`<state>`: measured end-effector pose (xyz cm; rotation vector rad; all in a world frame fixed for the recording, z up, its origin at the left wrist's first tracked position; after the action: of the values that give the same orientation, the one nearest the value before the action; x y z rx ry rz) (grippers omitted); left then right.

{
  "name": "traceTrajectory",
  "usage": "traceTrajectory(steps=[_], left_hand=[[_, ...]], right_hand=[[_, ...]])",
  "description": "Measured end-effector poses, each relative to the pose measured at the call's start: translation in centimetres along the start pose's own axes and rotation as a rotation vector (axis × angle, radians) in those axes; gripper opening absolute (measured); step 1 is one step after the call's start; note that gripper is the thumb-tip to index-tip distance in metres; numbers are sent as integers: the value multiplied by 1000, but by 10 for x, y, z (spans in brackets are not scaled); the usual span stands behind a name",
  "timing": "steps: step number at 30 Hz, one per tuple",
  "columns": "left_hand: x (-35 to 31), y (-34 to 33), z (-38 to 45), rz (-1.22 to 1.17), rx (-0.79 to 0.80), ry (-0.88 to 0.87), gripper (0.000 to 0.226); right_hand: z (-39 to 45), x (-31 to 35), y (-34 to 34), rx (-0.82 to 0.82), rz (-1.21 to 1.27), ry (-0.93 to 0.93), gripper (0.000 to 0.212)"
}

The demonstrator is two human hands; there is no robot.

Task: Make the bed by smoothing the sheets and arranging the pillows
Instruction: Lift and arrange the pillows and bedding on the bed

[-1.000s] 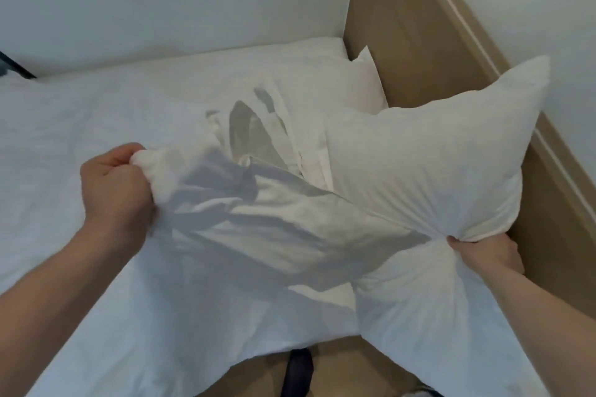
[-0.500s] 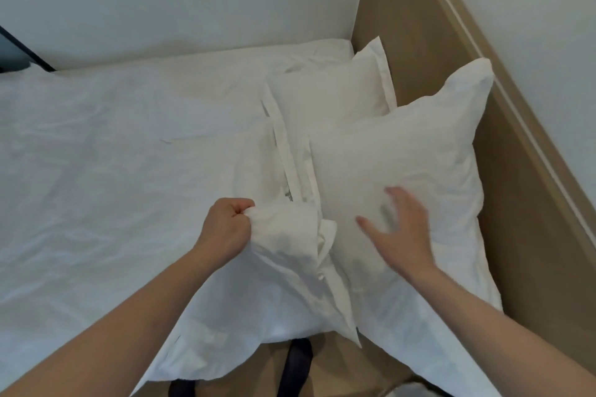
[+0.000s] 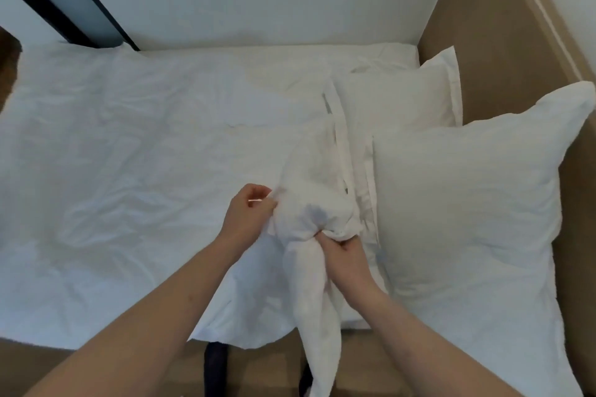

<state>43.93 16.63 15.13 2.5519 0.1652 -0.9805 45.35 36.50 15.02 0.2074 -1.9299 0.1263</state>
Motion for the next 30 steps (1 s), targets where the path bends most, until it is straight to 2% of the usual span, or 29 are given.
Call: traceTrajectory(steps=[3, 5, 8, 9, 10, 11, 13, 15, 16, 18, 20, 21, 23, 25, 26, 28, 30], left_hand=[[78, 48, -2, 51, -92, 97, 39], [133, 67, -5, 256, -18, 120, 65], [192, 72, 11, 624, 81, 133, 112], [202, 69, 21, 633, 68, 144, 125], [208, 65, 31, 583, 43, 149, 125], [210, 62, 41, 519, 21, 153, 115], [202, 60, 60, 429, -25, 124, 72], [197, 70, 77, 472, -49, 52, 23], [197, 81, 82, 526, -35, 0, 16], [197, 106, 81, 589, 35, -57, 15], [191, 138, 71, 538, 79, -88, 12], [186, 157, 67, 477, 83, -90, 9], [163, 195, 66, 328, 35, -102, 8], [124, 230, 79, 159, -67, -100, 15], [100, 243, 88, 104, -108, -113, 17], [47, 254, 105, 122, -146, -186, 19], [3, 249, 121, 137, -128, -227, 21]], right_hand=[[13, 5, -19, -66, -8, -64, 38], [15, 9, -38, -92, 19, -130, 32], [13, 21, -69, -24, 128, -216, 15], [14, 23, -77, -4, 152, -236, 13], [16, 23, -84, 6, 160, -243, 12], [18, 22, -90, 6, 159, -240, 12], [23, 19, -102, -22, 138, -221, 15], [28, 15, -114, -87, 110, -206, 18], [31, 12, -119, -119, 87, -194, 18], [38, 2, -127, -196, -33, -133, 12], [46, -11, -128, -270, -306, -75, 9], [48, -15, -129, -307, -476, -80, 16], [47, -18, -129, -422, -692, -57, 52], [35, -13, -143, -464, -860, 93, 88], [25, -12, -156, -418, -967, 196, 98], [-3, -15, -193, -173, -1081, 421, 106], [-26, -28, -232, 115, -1050, 463, 115]])
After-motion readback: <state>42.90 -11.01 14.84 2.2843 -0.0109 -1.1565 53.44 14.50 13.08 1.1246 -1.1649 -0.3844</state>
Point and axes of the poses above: each hand's wrist, its own z-axis towards the middle knuckle, its own y-axis out of the back of the hand, x = y × z, the point moved 1 cm from there along z, towards the middle knuckle, and after that the axes turned 11 degrees about y, right-handed, at the moved point
